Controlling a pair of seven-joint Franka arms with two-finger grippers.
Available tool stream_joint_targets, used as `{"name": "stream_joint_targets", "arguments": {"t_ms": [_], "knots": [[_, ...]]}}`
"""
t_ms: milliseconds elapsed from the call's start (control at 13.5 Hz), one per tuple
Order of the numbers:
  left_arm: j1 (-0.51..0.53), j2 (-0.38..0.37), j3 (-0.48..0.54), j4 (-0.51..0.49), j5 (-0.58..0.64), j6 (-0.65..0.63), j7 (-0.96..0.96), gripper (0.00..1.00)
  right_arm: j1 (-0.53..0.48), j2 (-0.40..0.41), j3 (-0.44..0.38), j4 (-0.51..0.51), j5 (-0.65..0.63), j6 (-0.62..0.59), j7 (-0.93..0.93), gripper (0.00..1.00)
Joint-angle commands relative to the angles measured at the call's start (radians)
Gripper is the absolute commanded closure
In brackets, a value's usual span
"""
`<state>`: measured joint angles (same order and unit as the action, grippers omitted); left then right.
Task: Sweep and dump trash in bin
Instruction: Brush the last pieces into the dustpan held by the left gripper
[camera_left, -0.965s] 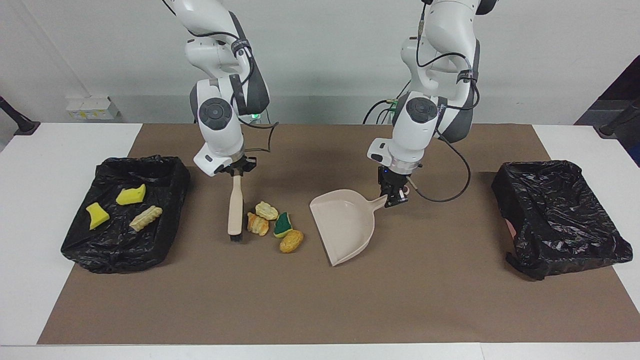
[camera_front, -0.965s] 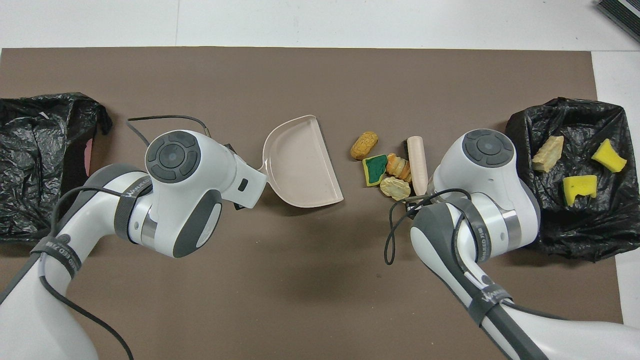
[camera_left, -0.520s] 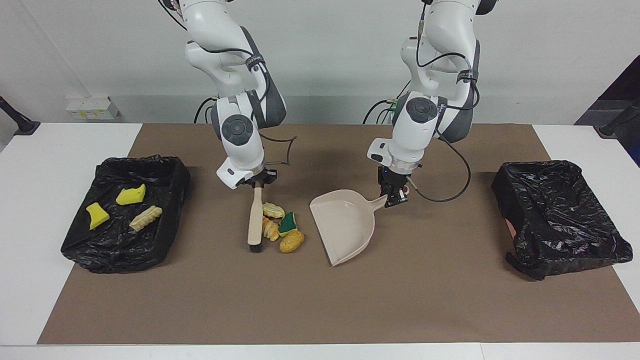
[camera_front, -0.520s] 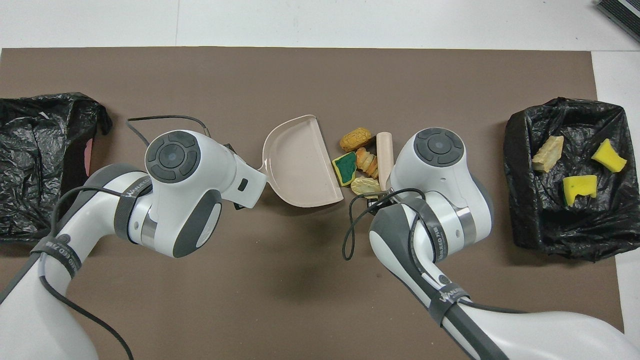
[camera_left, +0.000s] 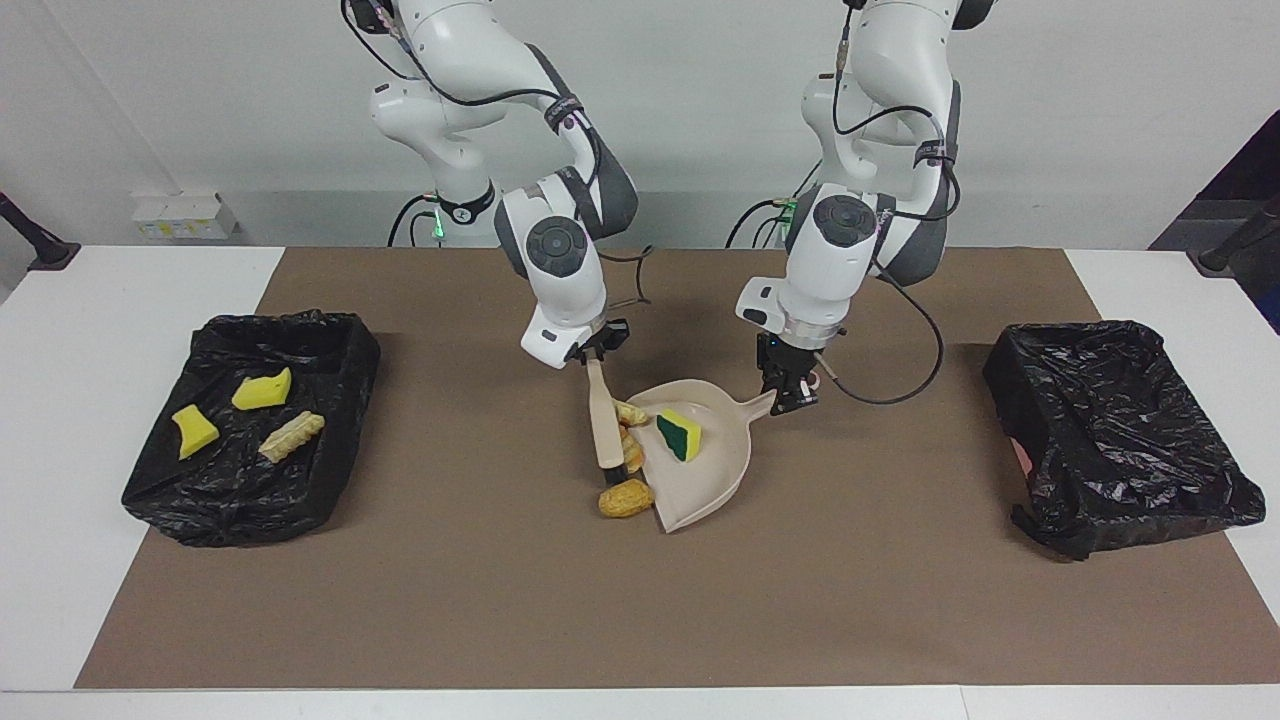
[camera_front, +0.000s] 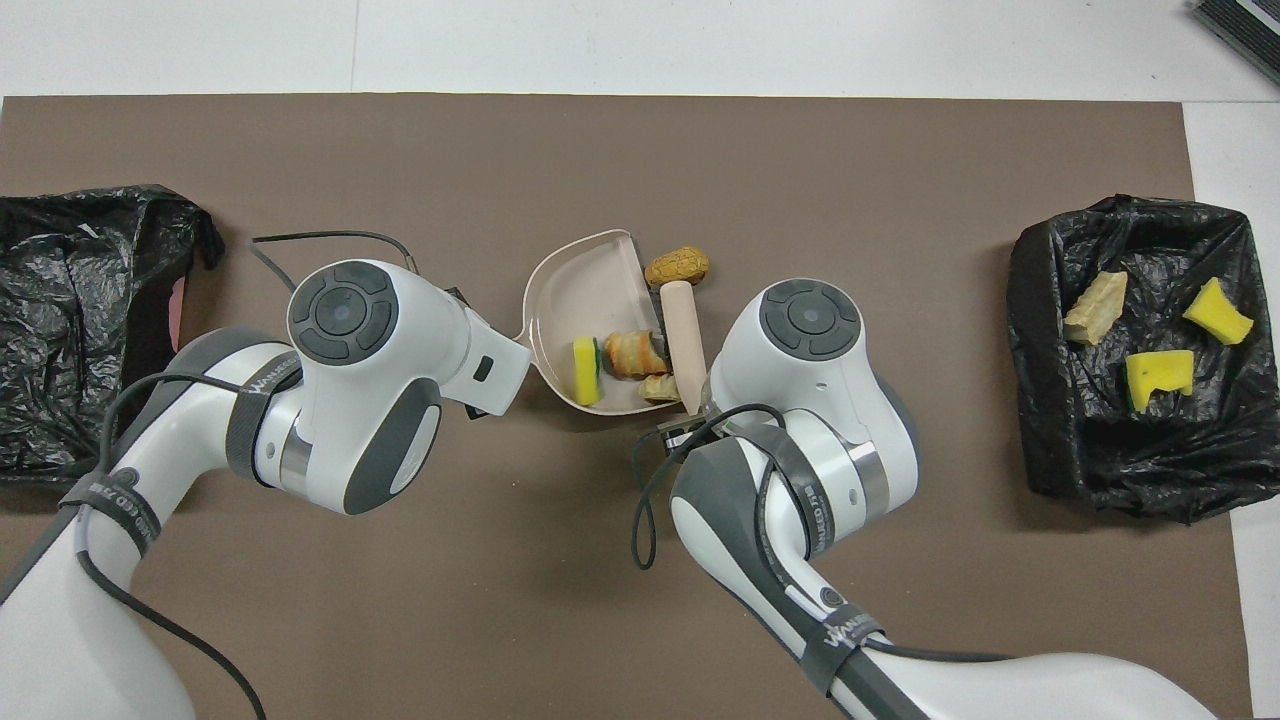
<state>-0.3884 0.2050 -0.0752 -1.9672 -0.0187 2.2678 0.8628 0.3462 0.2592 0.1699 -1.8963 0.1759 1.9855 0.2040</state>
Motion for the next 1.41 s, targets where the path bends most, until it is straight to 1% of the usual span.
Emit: {"name": "stream_joint_targets", "arguments": {"t_ms": [0,148,223,371,445,594,742,891,965,1113,1262,1336], "knots": [[-0.004,-0.035,0.006,-0.039,0.011,0.029,-0.03,1.0,-0.024,-0.005,0.007,0.057,0.034,-0.066,-0.054,1.0],[-0.003,-0.035,0.006,-0.039,0.011,0.029,-0.031,1.0,-0.042,0.006,0.003,0.123,0.017,-0.123,-0.055,1.0],[-0.001,-0.035,0.006,-0.039,0.011,0.026,-0.031,1.0,-0.05,0.011,0.002,0.14,-0.005,-0.131,-0.055,1.0],[-0.001,-0.035,0.006,-0.041,0.008,0.022,-0.066,1.0,-0.073,0.029,-0.001,0.152,-0.106,-0.145,-0.057,1.0],[-0.001,-0.035,0.006,-0.041,0.006,0.022,-0.112,1.0,-0.108,0.034,0.002,0.152,-0.159,-0.143,-0.06,1.0],[-0.001,-0.036,0.005,-0.042,0.006,0.019,-0.134,1.0,-0.131,0.086,0.002,0.177,-0.238,-0.142,-0.089,1.0],[0.002,-0.038,0.005,-0.047,0.003,0.018,-0.174,1.0,-0.142,0.173,0.002,0.242,-0.302,-0.132,-0.095,1.0],[0.002,-0.038,0.005,-0.048,0.003,0.018,-0.2,1.0,-0.128,0.231,0.0,0.307,-0.309,-0.145,-0.095,1.0],[0.002,-0.038,0.005,-0.05,0.002,0.018,-0.2,1.0,-0.118,0.245,0.0,0.318,-0.317,-0.145,-0.095,1.0],[0.003,-0.039,0.005,-0.05,-0.001,0.015,-0.202,1.0,-0.093,0.244,0.006,0.318,-0.314,-0.152,-0.095,1.0],[0.003,-0.038,0.005,-0.05,-0.004,0.015,-0.243,1.0,-0.058,0.241,0.014,0.318,-0.294,-0.146,-0.098,1.0],[0.003,-0.038,0.005,-0.05,-0.003,0.015,-0.248,1.0,-0.05,0.241,0.035,0.318,-0.271,-0.145,-0.098,1.0]]}}
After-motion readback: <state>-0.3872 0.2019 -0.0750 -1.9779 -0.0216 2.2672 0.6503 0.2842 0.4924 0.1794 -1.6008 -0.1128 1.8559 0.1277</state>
